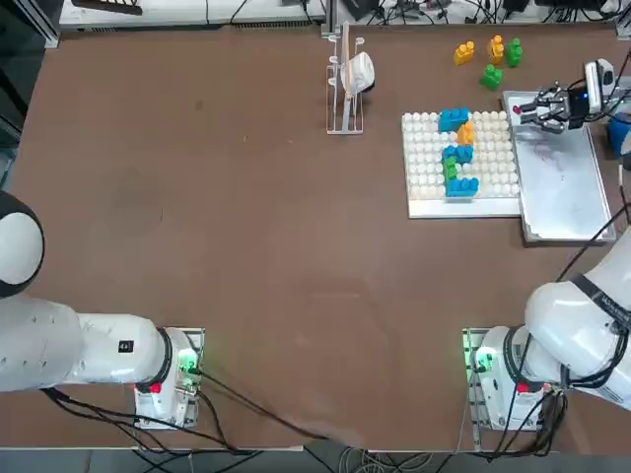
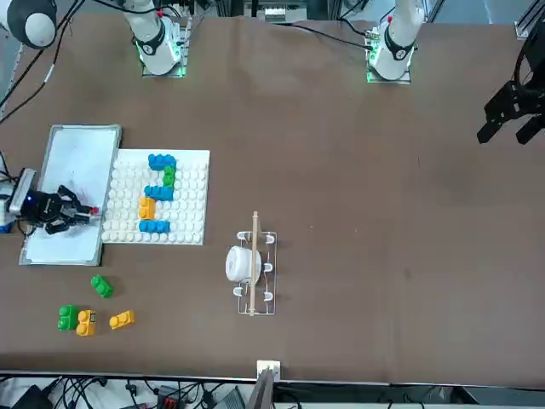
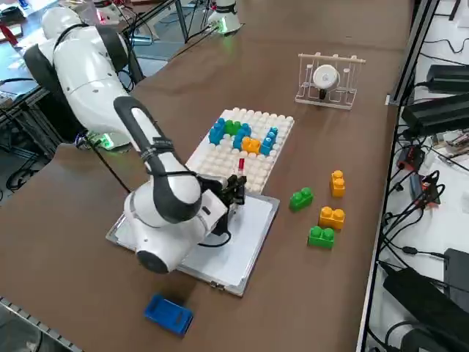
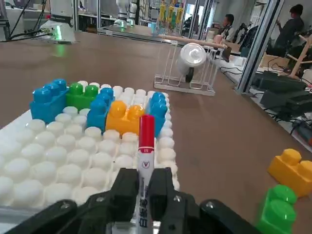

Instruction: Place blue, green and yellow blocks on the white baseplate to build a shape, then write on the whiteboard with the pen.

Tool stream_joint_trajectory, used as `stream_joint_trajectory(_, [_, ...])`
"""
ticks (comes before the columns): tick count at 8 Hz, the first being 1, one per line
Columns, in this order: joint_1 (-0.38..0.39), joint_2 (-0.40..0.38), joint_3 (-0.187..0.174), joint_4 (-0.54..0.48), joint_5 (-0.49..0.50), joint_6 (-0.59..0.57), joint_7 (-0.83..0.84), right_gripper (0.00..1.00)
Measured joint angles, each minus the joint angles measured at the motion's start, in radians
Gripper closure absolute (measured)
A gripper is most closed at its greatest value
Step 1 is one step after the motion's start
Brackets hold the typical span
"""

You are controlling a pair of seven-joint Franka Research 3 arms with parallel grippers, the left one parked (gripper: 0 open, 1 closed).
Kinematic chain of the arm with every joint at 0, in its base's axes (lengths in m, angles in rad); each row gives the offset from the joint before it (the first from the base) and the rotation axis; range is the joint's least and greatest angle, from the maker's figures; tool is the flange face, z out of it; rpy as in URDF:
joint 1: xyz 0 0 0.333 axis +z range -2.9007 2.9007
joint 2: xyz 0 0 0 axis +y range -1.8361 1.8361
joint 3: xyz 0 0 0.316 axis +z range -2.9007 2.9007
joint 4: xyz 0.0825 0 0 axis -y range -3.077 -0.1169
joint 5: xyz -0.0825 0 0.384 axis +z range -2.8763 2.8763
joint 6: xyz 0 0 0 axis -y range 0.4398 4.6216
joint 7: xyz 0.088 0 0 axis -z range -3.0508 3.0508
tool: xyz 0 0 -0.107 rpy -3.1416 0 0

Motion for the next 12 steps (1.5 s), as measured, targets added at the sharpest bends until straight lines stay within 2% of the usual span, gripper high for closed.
stream_joint_trajectory(3, [0.024,-0.001,0.002,0.021,0.015,0.01,0.027,0.82])
stream_joint_trajectory(5, [0.02,-0.033,-0.002,0.05,0.0,0.006,0.07,0.82])
stream_joint_trajectory(8, [0.022,-0.125,-0.014,0.074,-0.119,-0.016,0.15,0.82])
stream_joint_trajectory(9, [0.043,-0.14,-0.037,0.074,-0.145,-0.003,0.157,0.82])
stream_joint_trajectory(10, [0.085,-0.146,-0.083,0.074,-0.153,0.024,0.161,0.82])
stream_joint_trajectory(12, [0.216,-0.145,-0.207,0.074,-0.154,0.092,0.191,0.82])
